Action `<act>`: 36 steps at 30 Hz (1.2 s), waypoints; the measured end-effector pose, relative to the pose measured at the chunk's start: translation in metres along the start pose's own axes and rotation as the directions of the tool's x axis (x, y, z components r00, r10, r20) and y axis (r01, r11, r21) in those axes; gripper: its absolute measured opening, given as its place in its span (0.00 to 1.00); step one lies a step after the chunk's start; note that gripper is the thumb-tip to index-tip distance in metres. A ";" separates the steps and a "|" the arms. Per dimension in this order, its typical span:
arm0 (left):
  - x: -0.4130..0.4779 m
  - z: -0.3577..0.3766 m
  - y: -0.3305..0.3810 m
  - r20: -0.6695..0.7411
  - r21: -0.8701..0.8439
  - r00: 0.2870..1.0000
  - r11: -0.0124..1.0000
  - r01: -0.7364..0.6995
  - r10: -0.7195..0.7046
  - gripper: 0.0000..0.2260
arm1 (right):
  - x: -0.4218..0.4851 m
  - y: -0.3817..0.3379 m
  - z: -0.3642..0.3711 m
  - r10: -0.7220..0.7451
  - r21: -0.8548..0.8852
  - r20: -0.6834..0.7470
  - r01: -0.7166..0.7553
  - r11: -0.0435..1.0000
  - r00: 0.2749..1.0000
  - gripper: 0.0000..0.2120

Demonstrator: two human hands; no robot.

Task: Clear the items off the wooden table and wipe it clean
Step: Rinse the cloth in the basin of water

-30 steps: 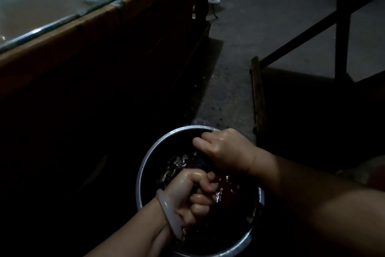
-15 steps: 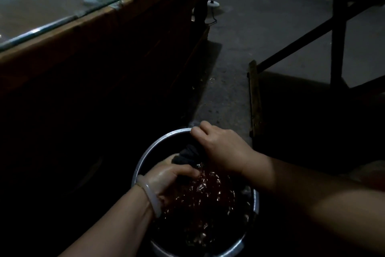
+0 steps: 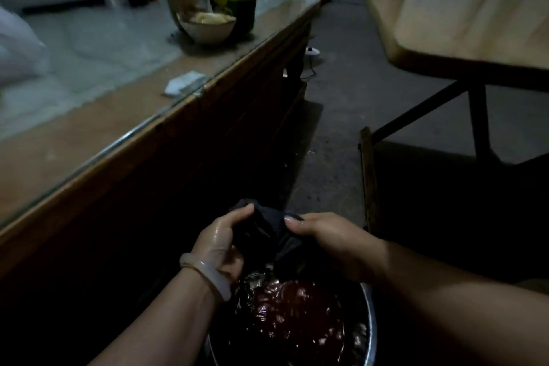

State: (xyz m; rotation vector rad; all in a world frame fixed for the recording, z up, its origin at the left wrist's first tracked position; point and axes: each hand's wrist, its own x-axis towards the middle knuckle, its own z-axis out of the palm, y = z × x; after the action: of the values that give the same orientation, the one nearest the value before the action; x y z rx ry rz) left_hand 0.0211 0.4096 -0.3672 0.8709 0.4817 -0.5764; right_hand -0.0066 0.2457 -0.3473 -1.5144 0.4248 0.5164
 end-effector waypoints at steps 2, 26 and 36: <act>-0.004 0.006 0.008 0.016 0.014 0.999 0.999 -0.045 0.045 0.24 | 0.005 -0.002 0.004 0.036 0.034 -0.054 -0.034 0.999 0.998 0.11; -0.068 0.113 0.121 -0.184 0.701 0.654 0.564 -0.436 0.734 0.06 | -0.056 -0.134 0.092 -0.199 0.098 -0.416 0.261 0.960 0.887 0.12; -0.145 0.196 0.207 -0.285 0.807 0.749 0.572 -0.149 0.597 0.30 | -0.123 -0.275 0.059 -0.233 0.102 -0.428 0.303 0.948 0.873 0.09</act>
State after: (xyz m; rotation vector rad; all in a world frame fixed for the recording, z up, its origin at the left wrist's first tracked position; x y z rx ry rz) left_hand 0.0768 0.3952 -0.0525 1.9361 0.5276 -0.0538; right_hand 0.0447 0.3016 -0.0501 -1.4870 0.5564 -0.0665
